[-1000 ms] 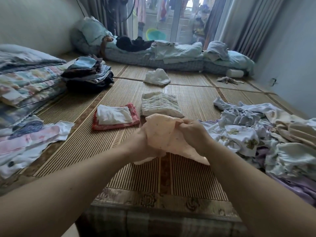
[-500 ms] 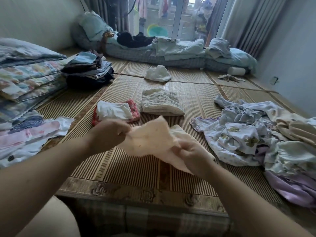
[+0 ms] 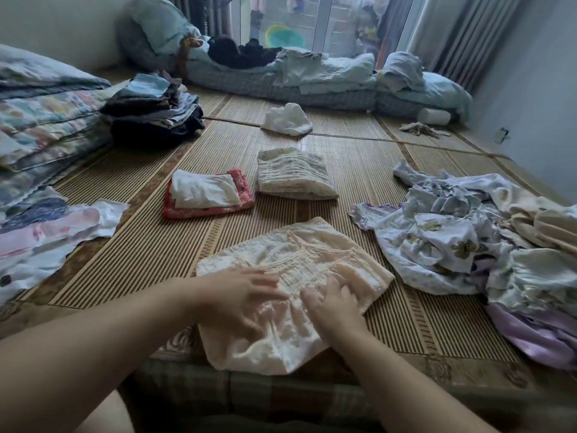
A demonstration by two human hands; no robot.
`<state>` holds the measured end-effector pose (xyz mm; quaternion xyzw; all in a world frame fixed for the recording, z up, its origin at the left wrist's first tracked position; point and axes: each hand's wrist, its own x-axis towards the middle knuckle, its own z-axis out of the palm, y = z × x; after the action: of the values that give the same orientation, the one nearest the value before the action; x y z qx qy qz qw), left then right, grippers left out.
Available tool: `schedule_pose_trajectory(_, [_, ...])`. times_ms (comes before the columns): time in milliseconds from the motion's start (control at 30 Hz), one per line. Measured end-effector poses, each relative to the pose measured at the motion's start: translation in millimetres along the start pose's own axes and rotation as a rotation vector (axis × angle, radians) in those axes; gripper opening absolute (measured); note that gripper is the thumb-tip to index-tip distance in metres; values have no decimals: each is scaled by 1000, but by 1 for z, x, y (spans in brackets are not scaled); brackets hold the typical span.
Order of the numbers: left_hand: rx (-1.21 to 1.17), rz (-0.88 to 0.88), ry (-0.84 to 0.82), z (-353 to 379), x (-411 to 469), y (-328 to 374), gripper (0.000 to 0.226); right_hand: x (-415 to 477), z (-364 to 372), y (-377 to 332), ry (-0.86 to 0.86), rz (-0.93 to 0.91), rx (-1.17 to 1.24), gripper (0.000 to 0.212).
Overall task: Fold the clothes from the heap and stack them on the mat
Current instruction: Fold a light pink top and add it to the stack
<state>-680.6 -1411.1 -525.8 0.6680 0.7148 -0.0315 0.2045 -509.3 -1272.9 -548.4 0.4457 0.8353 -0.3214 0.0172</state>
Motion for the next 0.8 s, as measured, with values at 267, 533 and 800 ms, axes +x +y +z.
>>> schedule_pose_trajectory(267, [-125,-232,-57,42,40,32,97,82,-19,33,-157,-144,-522,100])
schedule_pose_trajectory(533, [-514,-455,24,41,79,135,94,77,-79,44,-140,-412,-653,76])
schedule_pose_trajectory(800, [-8,5,22,52,-17,51,87,-54,-49,124,-132,-831,-487,91])
